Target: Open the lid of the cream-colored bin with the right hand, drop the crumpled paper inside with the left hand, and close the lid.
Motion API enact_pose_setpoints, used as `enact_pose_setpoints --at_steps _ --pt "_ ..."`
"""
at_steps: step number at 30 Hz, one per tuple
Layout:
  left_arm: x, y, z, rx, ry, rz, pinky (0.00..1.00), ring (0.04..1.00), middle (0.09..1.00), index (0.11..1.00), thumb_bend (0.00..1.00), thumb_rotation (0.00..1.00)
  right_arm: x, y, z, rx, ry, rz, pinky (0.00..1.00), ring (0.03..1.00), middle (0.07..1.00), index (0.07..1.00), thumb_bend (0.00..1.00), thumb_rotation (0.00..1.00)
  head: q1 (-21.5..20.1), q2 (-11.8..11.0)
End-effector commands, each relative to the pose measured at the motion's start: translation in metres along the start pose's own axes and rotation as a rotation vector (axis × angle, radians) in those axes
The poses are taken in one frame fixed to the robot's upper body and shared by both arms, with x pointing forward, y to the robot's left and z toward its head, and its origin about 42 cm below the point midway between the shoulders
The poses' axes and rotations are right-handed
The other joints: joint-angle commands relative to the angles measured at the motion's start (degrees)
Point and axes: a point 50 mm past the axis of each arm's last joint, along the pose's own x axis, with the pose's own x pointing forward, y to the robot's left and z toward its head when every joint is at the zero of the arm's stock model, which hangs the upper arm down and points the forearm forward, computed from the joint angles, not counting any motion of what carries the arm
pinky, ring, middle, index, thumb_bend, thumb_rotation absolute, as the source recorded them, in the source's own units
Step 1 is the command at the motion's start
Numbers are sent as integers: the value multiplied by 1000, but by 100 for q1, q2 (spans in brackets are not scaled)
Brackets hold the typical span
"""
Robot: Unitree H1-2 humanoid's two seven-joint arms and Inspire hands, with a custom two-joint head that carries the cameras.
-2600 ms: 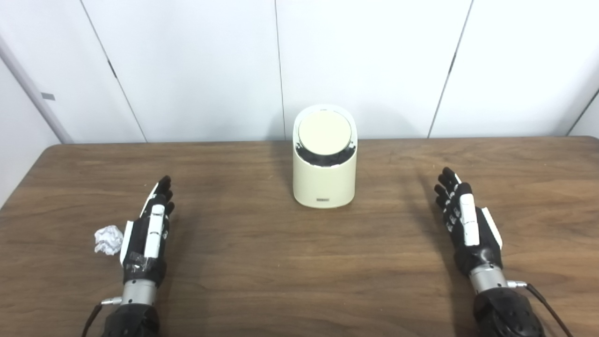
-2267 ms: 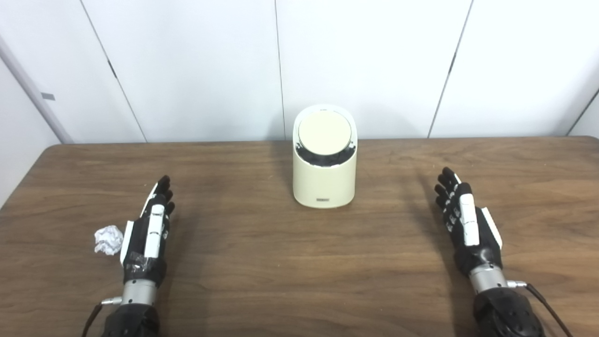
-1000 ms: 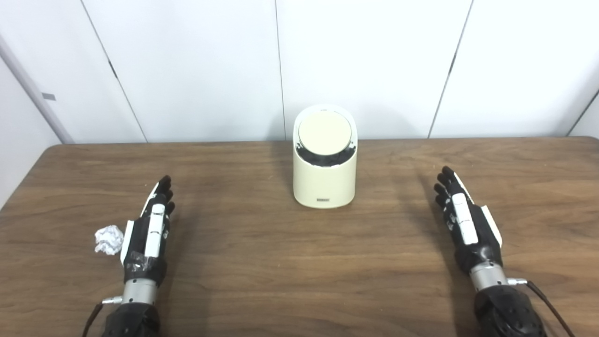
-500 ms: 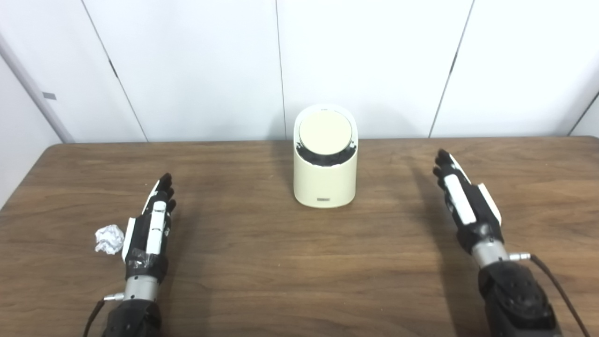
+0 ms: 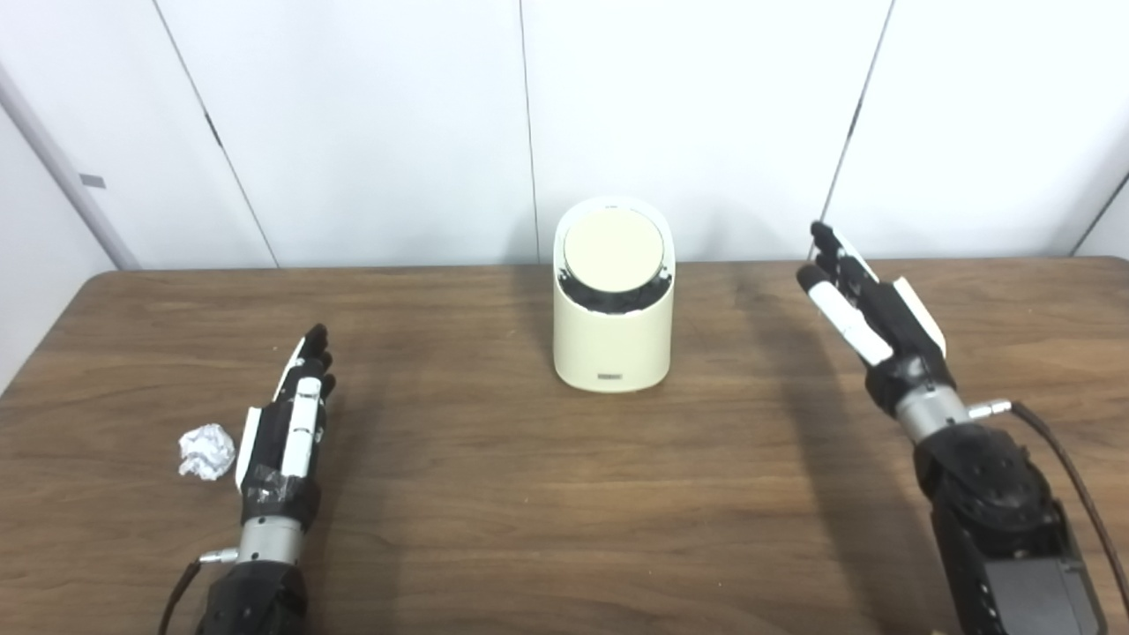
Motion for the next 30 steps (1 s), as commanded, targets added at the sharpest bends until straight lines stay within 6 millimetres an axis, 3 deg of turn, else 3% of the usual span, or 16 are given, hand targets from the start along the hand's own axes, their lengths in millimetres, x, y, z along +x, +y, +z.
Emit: enact_pose_setpoints --at_steps 1,6,13,18,22,30 --pt "-21 -12 -29 -31 93 6 1000 1000 993 968 415 832 10 -10 29 -72 -75 -46 940 959 956 919 679 716 -5 1" --pt "-20 -13 -30 -24 98 5 1000 999 991 968 405 846 19 -7 48 -118 -68 -58 867 921 936 903 725 660 3 -1" --pt "-21 -14 -29 -32 96 2 1000 1000 996 973 396 839 36 1 67 -179 -74 -46 826 892 919 910 742 662 -5 1" --pt "-21 -15 -28 -30 95 3 1000 1000 992 970 399 840 44 8 81 -230 -94 -23 882 933 944 918 797 601 -17 9" --pt "-21 -16 -28 -39 97 1 1000 1000 993 971 388 835 51 13 91 -254 -118 -11 869 939 956 920 817 528 -17 7" --pt "-21 -19 -29 -37 97 -3 1000 1000 994 973 370 837 64 24 107 -280 -144 13 827 916 937 913 816 531 0 21"
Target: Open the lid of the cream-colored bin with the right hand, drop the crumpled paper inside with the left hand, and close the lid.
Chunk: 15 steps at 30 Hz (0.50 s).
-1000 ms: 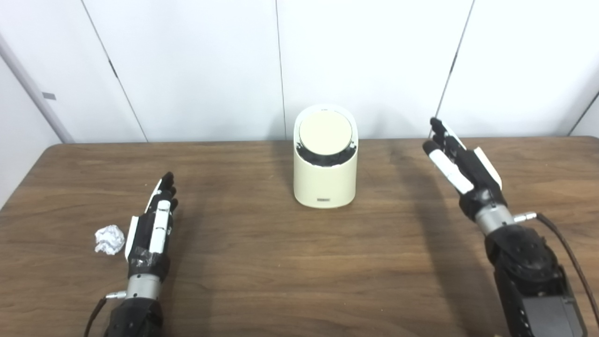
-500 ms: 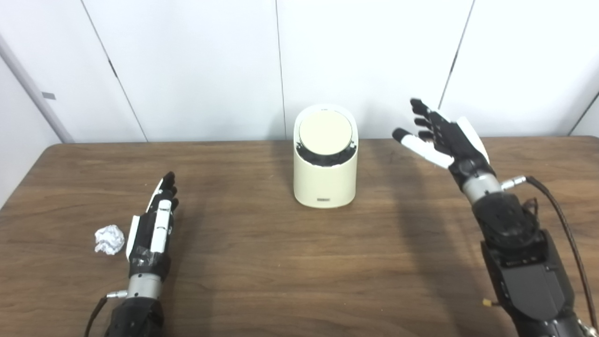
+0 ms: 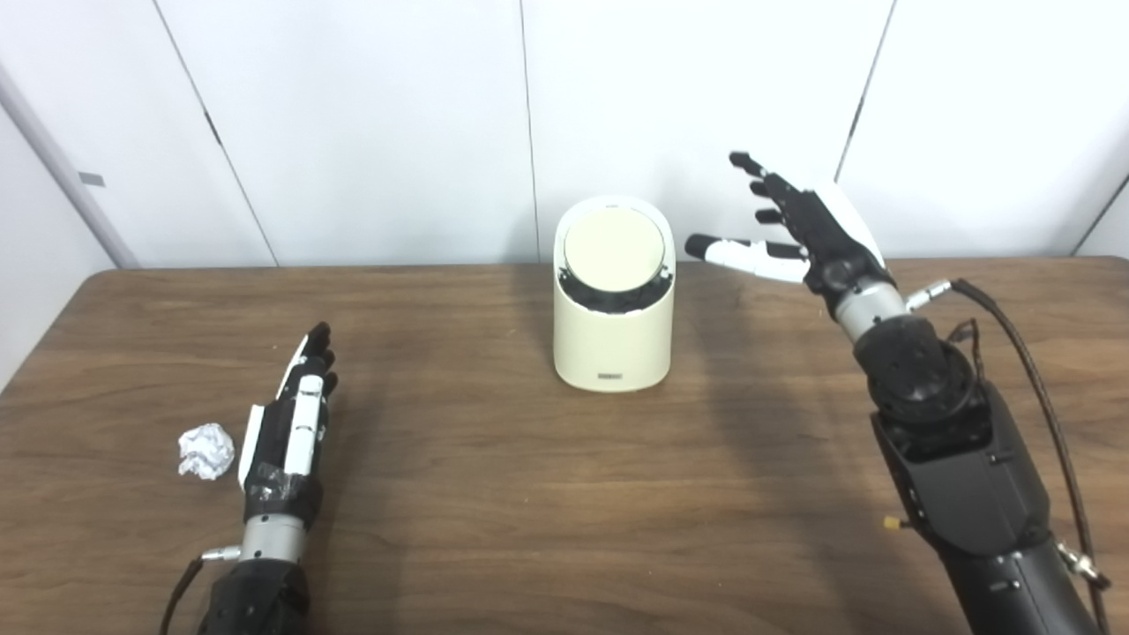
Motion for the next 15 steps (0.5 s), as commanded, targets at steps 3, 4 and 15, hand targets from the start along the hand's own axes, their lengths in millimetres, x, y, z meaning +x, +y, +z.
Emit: enact_pose_setpoints --at_steps 3,4,15 --pt "-22 -17 -29 -41 100 0 1000 1000 992 974 359 843 17 -5 31 -30 -77 -11 828 923 945 915 832 531 -4 9" --pt "-22 -17 -29 -41 100 -1 1000 1000 993 973 359 845 19 -4 33 -32 -77 -5 828 924 948 916 835 531 -4 9" --pt "-22 -21 -28 -51 95 -3 1000 1000 987 966 364 823 39 16 51 -83 -94 40 860 944 958 924 821 515 19 8"
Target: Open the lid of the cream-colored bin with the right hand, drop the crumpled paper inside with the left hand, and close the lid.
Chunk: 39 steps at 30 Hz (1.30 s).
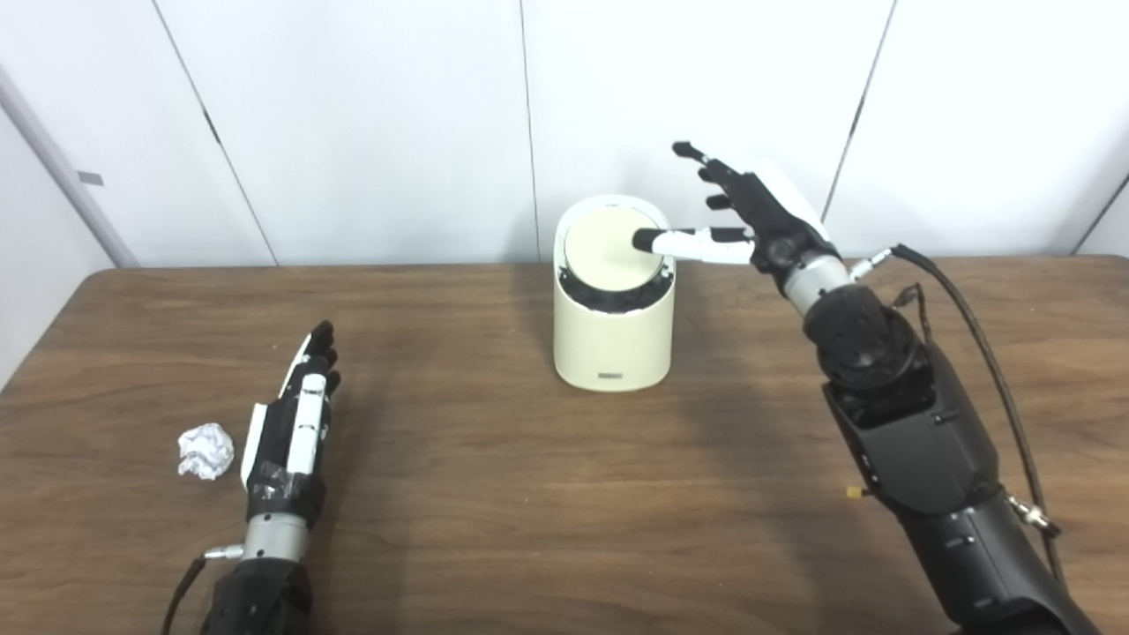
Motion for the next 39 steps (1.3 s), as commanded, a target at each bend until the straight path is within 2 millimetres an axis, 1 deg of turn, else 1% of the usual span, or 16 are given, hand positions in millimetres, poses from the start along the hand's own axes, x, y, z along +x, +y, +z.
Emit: enact_pose_setpoints --at_steps 1,4,9,12,19,23,25,29,31,37,39 --pt "-22 -18 -29 -46 97 2 1000 1000 987 966 364 823 12 -12 29 -37 -85 -44 858 941 955 923 824 520 -6 7" --pt "-22 -18 -29 -50 96 2 1000 1000 986 966 361 810 16 -6 30 -70 -92 -42 851 933 944 918 832 543 -9 14" --pt "-23 -20 -29 -46 99 2 1000 1000 990 967 367 808 25 2 30 -118 -92 -42 838 923 931 913 834 546 4 24" --pt "-22 -21 -30 -43 100 1 1000 999 989 965 366 808 28 6 28 -123 -84 -36 841 927 934 918 815 516 14 25" --pt "-23 -23 -30 -50 97 -4 1000 1000 996 973 366 824 33 14 21 -167 -60 -30 884 959 952 932 772 447 34 27" --pt "-24 -24 -31 -42 105 7 996 993 983 965 379 802 36 16 18 -202 -52 -30 903 962 957 932 769 456 50 34" --pt "-24 -24 -31 -44 104 5 1000 991 984 966 375 811 37 16 16 -216 -48 -30 921 967 961 933 770 462 50 34" --pt "-24 -25 -30 -33 98 0 996 994 987 968 368 839 37 15 12 -234 -53 -35 904 968 968 935 769 448 53 42" --pt "-24 -25 -30 -36 99 3 1000 994 985 964 373 827 37 14 11 -243 -55 -38 889 968 972 936 769 449 53 42" --pt "-24 -25 -30 -39 97 0 1000 996 984 964 379 830 37 11 9 -261 -58 -48 890 965 969 933 773 439 29 43" --pt "-24 -25 -30 -38 98 4 1000 992 982 962 376 832 37 10 9 -267 -58 -50 905 966 969 933 772 443 23 51"
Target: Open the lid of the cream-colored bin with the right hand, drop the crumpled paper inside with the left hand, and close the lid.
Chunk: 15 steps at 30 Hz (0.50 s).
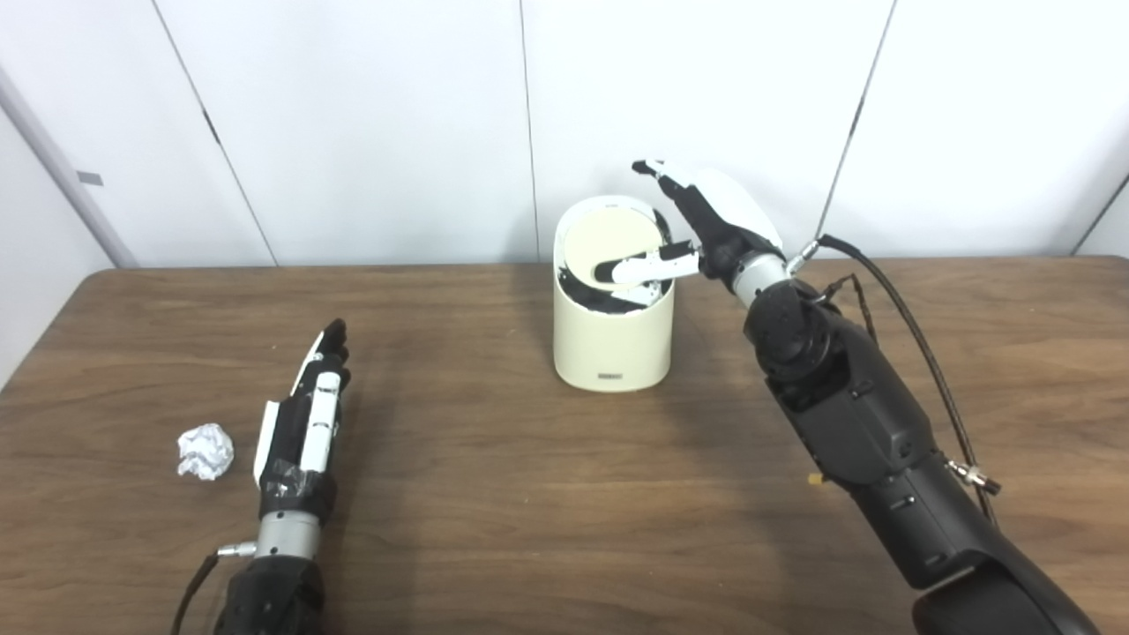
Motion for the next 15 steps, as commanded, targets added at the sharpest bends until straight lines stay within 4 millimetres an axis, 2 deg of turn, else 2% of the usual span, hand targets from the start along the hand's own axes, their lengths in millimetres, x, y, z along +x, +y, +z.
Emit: enact_pose_setpoints --at_steps 1,5,10,15 --pt "-24 -16 -29 -48 101 7 1000 993 982 962 374 831 8 -24 14 -51 -56 -73 907 966 968 932 772 442 -2 11" --pt "-24 -15 -28 -58 95 3 1000 996 984 963 367 828 7 -24 15 -115 -63 -77 919 964 964 930 775 434 -13 33" --pt "-25 -15 -26 -63 96 3 1000 999 986 969 370 830 6 -20 14 -191 -89 -77 991 977 970 930 808 345 -4 44" --pt "-25 -14 -26 -44 92 1 997 994 982 970 371 884 5 -15 10 -235 -79 -66 1000 995 981 933 832 287 -14 64"
